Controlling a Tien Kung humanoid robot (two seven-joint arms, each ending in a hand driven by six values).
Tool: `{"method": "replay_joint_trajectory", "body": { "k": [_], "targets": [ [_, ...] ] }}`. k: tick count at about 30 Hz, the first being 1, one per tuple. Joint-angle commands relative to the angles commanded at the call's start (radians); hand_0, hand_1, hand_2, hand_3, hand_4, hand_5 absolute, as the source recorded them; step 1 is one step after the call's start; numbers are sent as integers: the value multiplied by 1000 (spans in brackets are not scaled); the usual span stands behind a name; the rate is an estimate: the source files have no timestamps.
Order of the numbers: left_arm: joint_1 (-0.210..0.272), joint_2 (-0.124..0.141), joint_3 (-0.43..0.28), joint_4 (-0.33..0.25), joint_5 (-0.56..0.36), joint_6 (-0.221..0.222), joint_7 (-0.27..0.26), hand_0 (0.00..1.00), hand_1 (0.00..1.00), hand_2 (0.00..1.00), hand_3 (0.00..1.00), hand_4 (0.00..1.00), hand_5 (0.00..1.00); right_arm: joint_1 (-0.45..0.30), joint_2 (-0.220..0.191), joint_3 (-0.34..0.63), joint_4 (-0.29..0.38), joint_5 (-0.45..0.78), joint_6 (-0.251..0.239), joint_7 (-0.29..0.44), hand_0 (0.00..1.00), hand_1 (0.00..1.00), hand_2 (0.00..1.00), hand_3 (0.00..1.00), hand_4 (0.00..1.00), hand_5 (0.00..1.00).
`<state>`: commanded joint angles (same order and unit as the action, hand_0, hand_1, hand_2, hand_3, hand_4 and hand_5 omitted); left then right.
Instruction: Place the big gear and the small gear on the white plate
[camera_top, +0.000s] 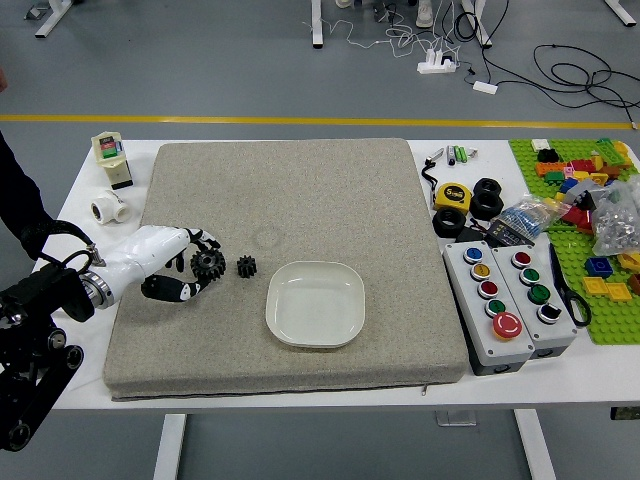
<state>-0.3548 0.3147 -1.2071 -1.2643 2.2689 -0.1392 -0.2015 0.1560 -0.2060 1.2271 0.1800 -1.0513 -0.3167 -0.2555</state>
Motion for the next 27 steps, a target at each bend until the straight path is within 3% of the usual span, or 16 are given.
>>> {"method": "replay_joint_trajectory", "body": {
  "k": [6, 11, 14, 15, 20, 21, 26, 27],
  "targets": [
    [-3, 6, 68, -147, 0, -9, 19, 279, 343, 403, 500, 19, 2, 2, 0, -1, 0, 2, -1, 0, 602, 608, 696, 554, 751, 660],
    [-18, 1, 165, -224, 0, -6, 33, 280, 347, 406, 501, 14, 2, 3, 0, -2, 0, 2, -1, -1, 602, 608, 696, 555, 751, 659],
    [-30, -8, 226, -230, 0, 5, 37, 280, 347, 406, 501, 14, 2, 3, 0, -2, 0, 3, -1, -1, 602, 608, 696, 555, 751, 659],
    [-37, -17, 254, -218, 0, 12, 40, 285, 370, 430, 517, 86, 2, 4, 0, -3, 0, 3, -1, -1, 602, 608, 696, 555, 752, 659],
    [-50, -51, 326, -153, 0, 37, 48, 285, 370, 430, 517, 86, 2, 4, 0, -4, 0, 5, -1, -1, 602, 608, 696, 555, 752, 659],
    [-53, -56, 337, -137, 0, 45, 49, 322, 463, 535, 586, 702, 155, 4, 0, -6, 0, 6, -1, -1, 602, 608, 696, 555, 752, 659],
    [-63, -74, 351, -99, 0, 67, 60, 322, 463, 535, 586, 702, 155, 2, 0, -7, 0, 6, -1, -1, 602, 608, 696, 555, 752, 659],
    [-64, -76, 350, -95, 0, 72, 59, 386, 560, 713, 734, 967, 292, 2, 0, -7, 0, 7, -1, 0, 602, 608, 696, 555, 752, 659]
  ]
}}
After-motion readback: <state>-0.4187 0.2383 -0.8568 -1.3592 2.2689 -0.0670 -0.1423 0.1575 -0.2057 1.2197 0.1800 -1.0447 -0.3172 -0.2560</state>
